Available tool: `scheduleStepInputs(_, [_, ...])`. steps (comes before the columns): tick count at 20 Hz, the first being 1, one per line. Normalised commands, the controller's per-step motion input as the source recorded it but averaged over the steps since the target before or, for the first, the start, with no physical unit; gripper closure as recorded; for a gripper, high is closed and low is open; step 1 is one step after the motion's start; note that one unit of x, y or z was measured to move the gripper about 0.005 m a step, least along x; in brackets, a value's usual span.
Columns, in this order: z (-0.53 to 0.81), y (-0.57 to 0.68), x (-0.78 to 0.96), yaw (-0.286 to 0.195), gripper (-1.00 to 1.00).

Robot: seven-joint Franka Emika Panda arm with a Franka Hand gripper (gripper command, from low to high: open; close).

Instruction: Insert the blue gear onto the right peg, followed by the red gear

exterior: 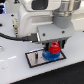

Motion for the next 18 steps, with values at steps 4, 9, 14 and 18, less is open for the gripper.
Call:
scheduleStepInputs(4, [0.25,0.07,-0.04,0.0,1.0])
scheduleStepInputs(9, [0.24,-0.06,-0.03,0.0,1.0])
scheduleStepInputs(14, [0.01,-0.09,0.12,0.0,1.0])
scheduleStepInputs(18, [-0.16,-0.14,0.2,0.0,1.0])
